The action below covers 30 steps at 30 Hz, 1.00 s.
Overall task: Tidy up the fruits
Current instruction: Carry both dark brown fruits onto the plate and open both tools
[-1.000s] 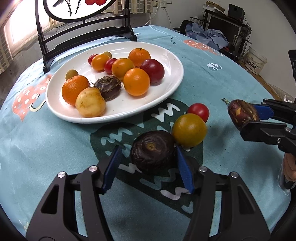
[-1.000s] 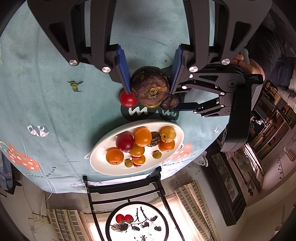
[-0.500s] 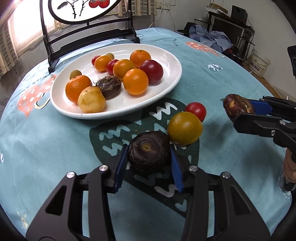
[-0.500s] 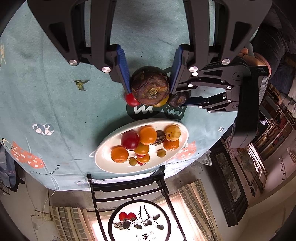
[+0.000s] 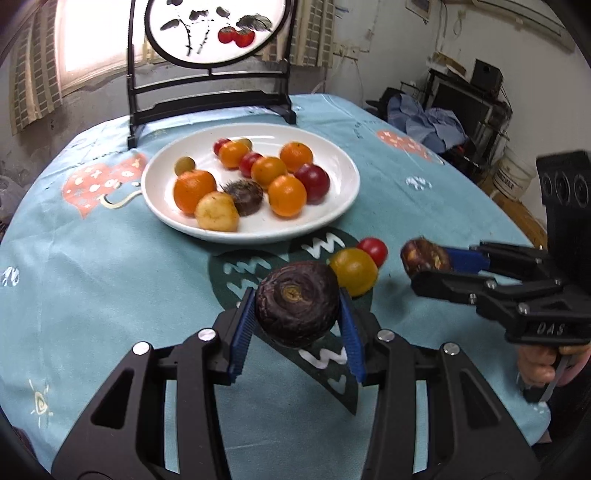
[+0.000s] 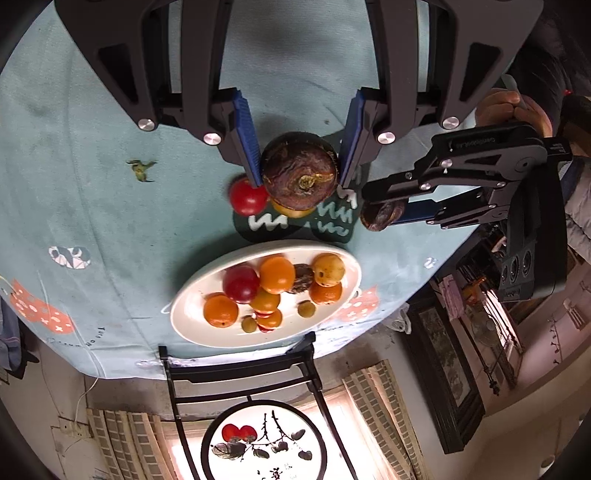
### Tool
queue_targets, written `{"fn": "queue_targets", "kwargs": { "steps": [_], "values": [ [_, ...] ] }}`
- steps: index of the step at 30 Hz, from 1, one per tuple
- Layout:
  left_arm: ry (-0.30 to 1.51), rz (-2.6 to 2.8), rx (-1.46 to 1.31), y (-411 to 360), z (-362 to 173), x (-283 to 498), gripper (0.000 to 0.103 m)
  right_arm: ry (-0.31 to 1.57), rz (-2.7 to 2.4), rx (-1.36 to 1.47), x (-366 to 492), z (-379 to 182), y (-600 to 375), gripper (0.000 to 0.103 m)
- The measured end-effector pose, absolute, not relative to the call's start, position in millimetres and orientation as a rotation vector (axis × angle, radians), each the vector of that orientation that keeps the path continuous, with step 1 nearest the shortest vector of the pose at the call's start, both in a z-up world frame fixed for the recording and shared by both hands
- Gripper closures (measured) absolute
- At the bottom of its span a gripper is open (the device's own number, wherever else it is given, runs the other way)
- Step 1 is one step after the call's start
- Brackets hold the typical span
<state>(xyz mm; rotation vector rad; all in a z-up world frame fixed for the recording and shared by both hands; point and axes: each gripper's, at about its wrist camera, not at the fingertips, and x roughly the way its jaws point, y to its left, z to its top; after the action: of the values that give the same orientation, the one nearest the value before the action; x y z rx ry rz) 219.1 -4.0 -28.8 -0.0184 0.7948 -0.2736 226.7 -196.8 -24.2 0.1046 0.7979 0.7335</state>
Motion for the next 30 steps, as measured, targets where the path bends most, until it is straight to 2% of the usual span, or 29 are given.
{"fn": "queue_targets", "kwargs": {
  "steps": [14, 28, 29, 30],
  "values": [
    [0.733, -0.05, -0.113, 17, 9, 290, 0.059, 0.657, 0.657, 0.149, 287, 21, -175, 0.061],
    [0.766, 0.036, -0.064, 20, 1, 368, 0.058, 0.703, 0.592, 0.136, 369, 2, -152, 0.06],
    [0.772, 0.046, -0.066, 21, 0, 371, 0.058, 0.7, 0.584, 0.132, 370, 2, -152, 0.057],
    [0.768, 0.052, -0.069, 22, 1, 371, 0.053, 0.698, 0.575, 0.129, 369, 2, -153, 0.054]
  ]
}}
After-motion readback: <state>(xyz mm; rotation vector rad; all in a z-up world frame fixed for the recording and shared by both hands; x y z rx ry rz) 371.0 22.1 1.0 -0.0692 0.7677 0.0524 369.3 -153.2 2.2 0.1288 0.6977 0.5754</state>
